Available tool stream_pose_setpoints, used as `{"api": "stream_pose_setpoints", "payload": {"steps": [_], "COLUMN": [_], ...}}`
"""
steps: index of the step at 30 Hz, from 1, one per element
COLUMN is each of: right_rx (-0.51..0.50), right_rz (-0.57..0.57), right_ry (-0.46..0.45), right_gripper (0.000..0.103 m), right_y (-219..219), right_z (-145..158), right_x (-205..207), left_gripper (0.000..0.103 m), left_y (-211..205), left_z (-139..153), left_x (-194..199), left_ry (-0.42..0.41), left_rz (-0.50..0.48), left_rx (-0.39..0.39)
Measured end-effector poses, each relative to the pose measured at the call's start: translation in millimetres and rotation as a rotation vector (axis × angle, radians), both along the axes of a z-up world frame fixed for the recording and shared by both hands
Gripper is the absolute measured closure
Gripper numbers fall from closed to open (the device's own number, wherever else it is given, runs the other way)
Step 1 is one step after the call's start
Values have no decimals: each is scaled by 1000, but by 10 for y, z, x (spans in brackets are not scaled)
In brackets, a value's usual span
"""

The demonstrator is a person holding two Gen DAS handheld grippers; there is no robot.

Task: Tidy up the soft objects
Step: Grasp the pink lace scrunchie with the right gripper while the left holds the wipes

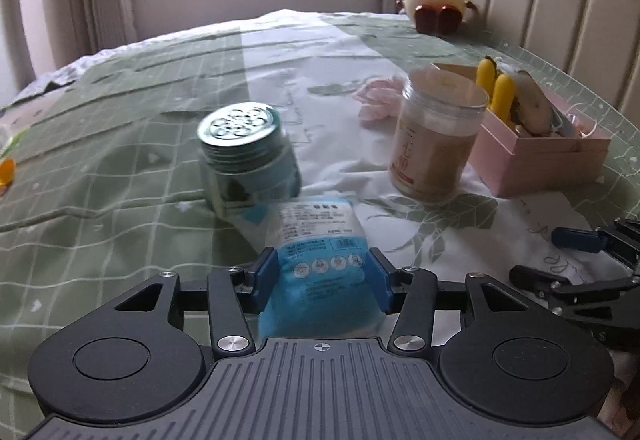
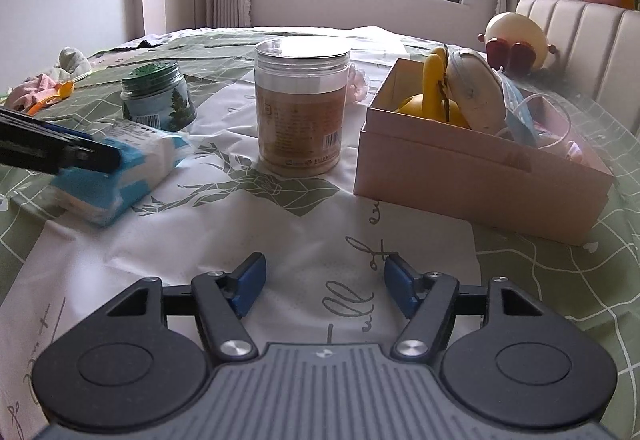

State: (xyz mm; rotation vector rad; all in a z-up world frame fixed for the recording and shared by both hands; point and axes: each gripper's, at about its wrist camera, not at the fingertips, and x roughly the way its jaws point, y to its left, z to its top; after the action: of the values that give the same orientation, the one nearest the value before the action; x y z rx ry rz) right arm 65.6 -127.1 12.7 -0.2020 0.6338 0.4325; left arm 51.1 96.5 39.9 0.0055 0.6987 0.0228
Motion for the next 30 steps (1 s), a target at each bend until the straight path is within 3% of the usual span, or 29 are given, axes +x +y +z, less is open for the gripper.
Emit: {"api": "stream_pose_setpoints", "payload": {"steps": [2,10,17,21,23,25,27,30], "right_rx": [6,79,53,14,-14,-69,-84,-37], "right_rz": [7,39,58,90,121,175,215,241], "right_ry": [-6,90,88,78,79,76,36,-16], "right_gripper": [33,16,14,13,14,30,31,31], "right_y": [-8,-87,-35,6,35,110,184,343], "right_z": [-6,-1,-19,-9,22,131,398,1036], "right_x": [-21,83,71,72,87,116,149,395], "left_gripper": [49,23,30,42,42,42,43,44], "left_y": [-7,63,38,133,219,339,504,803], "left_z": [-22,-109,-206,-124,-65,17,115,239], "left_x": [42,256,556,411,277,130,26,-48], "left_ry": [-2,29,56,-7,-36,-55,-80,-97], "left_rz": [-16,39,70,44,25,28,50,149], "left_rx": [-31,-36,-103,-208,-248,-259,-248,-201]}}
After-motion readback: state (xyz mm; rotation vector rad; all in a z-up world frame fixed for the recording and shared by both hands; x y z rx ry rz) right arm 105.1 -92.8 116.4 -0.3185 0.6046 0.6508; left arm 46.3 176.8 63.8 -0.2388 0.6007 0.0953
